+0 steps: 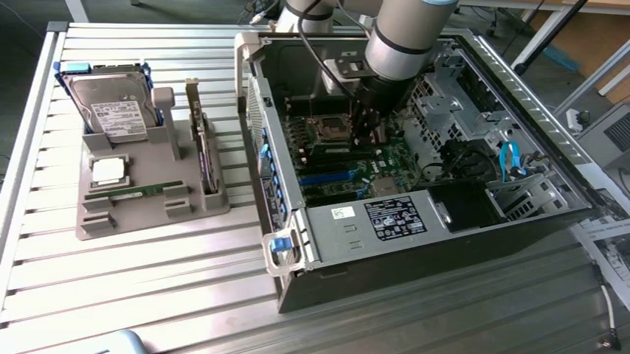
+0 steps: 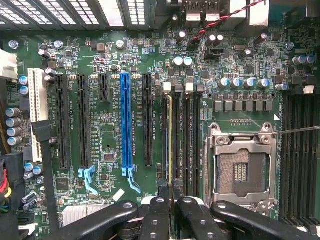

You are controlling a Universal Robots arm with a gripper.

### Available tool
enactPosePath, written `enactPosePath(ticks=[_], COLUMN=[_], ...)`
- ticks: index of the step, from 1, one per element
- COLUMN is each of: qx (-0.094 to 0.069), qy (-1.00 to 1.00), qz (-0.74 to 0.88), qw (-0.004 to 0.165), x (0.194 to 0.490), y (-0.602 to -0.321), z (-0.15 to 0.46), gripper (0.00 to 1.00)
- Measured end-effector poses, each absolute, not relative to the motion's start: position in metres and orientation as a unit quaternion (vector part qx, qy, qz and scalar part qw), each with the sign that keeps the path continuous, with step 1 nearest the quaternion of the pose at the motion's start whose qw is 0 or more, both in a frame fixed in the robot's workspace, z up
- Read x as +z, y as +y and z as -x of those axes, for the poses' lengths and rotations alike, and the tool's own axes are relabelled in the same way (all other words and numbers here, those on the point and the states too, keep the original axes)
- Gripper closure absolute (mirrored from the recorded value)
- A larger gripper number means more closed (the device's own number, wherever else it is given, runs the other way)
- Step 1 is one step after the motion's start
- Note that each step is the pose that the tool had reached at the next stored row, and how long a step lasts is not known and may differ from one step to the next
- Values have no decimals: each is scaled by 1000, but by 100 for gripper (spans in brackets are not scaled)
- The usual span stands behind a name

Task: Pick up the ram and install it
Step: 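Insert the ram into the slot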

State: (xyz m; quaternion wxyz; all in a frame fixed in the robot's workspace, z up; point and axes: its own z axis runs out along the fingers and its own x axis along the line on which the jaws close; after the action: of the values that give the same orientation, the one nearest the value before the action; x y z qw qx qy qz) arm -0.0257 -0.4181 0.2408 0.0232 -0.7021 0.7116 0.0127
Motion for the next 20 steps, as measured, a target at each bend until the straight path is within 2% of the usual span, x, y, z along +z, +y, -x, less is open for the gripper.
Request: enactPosePath(ticks=[20], qx=[13], qy=[712], qz=[702], qw=[23], x=[236], y=[-418], z=[28], gripper=[87])
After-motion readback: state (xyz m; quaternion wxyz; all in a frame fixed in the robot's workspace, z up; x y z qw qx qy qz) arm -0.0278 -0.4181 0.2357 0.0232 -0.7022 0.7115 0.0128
